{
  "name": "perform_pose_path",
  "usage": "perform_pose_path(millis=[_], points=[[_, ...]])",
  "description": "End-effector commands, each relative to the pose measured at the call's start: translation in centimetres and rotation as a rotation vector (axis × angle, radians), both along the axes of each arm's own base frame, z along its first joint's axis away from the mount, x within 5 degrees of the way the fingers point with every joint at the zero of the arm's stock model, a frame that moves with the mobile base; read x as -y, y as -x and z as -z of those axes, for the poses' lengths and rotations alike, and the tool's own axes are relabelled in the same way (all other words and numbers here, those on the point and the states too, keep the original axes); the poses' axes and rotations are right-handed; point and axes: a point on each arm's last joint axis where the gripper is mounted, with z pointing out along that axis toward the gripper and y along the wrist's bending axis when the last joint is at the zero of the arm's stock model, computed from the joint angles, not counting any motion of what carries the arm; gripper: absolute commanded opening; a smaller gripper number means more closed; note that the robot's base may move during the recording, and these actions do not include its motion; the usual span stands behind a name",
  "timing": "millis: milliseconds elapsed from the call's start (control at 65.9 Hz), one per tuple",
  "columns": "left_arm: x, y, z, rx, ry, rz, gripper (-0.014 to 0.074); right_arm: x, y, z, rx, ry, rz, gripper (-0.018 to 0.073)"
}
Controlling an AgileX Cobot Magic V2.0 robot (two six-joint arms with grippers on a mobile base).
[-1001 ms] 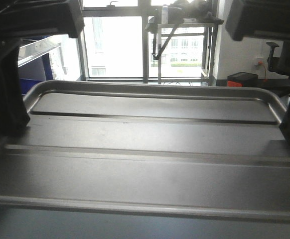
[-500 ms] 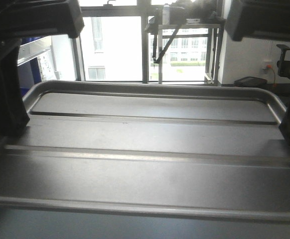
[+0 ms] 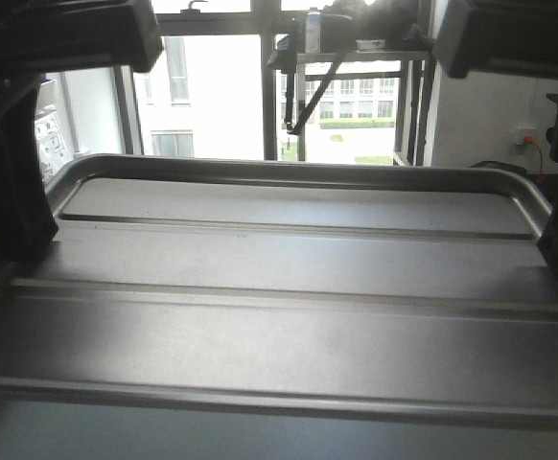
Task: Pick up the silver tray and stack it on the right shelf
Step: 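Keep holding the tray while the base drives to the other shelf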
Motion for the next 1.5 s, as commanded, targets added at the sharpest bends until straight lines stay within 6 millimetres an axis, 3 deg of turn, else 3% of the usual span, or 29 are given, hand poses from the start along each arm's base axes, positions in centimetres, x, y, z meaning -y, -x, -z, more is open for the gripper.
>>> perform_pose_path(millis=[0,1486], points=[[-0.7,0.03,-1.41,0.054,-0.012,0.003,-0.0099,0.72,-0.07,-1.13,0.048,0.032,-0.003,0.0059],[-0.74,-0.03,-1.43,0.061,-0.017,0.004,-0.0099,0.74,-0.09,-1.13,0.048,0.032,-0.001,0.0059]])
